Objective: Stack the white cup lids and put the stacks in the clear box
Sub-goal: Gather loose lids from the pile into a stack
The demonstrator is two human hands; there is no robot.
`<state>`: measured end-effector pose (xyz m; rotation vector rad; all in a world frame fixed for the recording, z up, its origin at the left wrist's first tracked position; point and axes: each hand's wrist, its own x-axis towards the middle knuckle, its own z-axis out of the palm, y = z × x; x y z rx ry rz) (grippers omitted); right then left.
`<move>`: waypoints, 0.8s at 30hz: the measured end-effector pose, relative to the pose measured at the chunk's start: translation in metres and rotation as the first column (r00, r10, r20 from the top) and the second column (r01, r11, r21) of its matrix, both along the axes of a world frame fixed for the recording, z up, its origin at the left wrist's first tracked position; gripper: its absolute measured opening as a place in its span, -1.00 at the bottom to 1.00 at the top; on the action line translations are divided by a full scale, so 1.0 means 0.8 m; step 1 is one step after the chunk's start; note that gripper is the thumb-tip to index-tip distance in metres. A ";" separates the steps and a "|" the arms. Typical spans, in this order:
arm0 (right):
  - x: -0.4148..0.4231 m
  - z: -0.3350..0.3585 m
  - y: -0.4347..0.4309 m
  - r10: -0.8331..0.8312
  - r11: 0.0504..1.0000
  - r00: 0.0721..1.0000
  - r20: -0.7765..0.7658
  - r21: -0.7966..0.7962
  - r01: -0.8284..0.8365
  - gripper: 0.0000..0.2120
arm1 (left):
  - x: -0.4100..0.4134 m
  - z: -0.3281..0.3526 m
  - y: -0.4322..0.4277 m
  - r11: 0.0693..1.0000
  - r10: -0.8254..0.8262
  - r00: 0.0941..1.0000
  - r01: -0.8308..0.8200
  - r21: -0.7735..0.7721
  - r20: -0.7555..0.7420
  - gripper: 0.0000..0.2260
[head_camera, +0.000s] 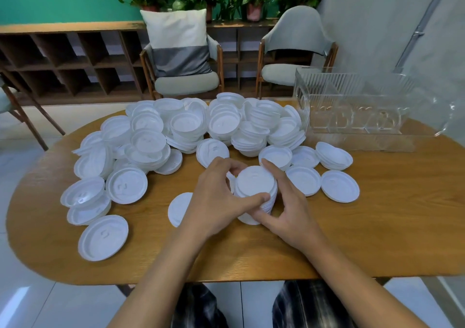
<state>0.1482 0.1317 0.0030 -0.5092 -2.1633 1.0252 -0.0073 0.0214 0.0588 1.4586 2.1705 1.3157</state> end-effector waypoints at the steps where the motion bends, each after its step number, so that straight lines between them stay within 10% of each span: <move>1: 0.000 0.000 0.001 -0.001 1.000 1.000 -0.001 0.003 0.001 -0.16 | 0.003 -0.001 0.001 1.000 0.016 1.000 -0.016 0.007 0.003 -0.48; 24: -0.001 -0.006 0.004 -0.047 0.993 0.999 -0.008 0.110 0.047 -0.19 | 0.016 -0.023 0.005 0.999 0.027 0.996 -0.031 0.043 0.090 -0.44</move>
